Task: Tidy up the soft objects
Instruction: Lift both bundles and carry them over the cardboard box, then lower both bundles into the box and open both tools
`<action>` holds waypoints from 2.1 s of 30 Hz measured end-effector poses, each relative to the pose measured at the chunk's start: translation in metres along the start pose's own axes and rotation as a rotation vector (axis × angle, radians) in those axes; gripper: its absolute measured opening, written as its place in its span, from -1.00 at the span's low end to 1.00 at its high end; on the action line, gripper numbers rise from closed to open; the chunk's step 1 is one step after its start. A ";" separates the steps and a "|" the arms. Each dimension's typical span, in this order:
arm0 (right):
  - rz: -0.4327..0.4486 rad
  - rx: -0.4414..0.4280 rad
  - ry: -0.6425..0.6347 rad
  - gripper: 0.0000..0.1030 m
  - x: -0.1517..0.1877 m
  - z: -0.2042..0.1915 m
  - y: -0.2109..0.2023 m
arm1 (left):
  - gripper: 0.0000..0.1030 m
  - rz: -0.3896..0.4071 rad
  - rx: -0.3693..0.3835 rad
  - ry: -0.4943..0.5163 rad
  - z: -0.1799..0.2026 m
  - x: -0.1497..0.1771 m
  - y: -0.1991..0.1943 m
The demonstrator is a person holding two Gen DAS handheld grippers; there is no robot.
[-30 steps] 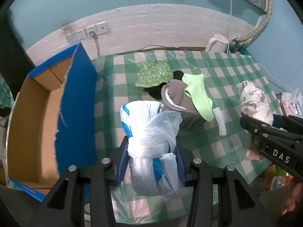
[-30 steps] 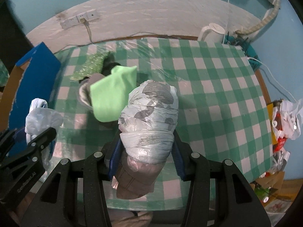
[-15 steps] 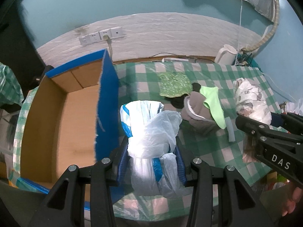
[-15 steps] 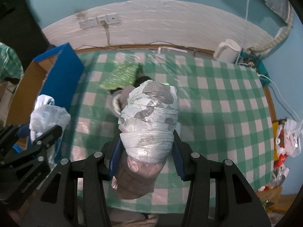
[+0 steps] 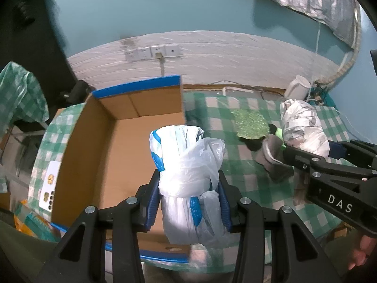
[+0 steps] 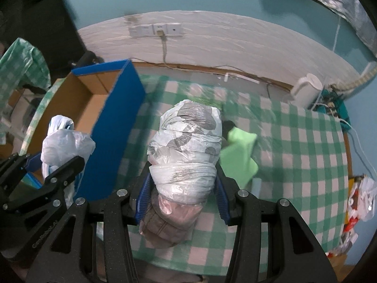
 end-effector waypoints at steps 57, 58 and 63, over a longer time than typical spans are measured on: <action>-0.043 -0.050 -0.260 0.46 -0.056 -0.169 0.042 | 0.25 -0.086 -0.076 -0.313 -0.153 0.024 0.032; -0.045 -0.051 -0.257 0.46 -0.056 -0.169 0.042 | 0.25 -0.087 -0.075 -0.313 -0.153 0.024 0.032; -0.047 -0.052 -0.242 0.46 -0.056 -0.163 0.042 | 0.25 -0.087 -0.073 -0.311 -0.153 0.024 0.032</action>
Point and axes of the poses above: each gripper's, at about its wrist camera, not at the fingertips, and y roughly the way its jaws point, z to its right, x to its underside, the point moved 7 cm from there along y, roughly the way its jaws point, and after that the axes turned 12 degrees about -z, right-handed, at the moved point
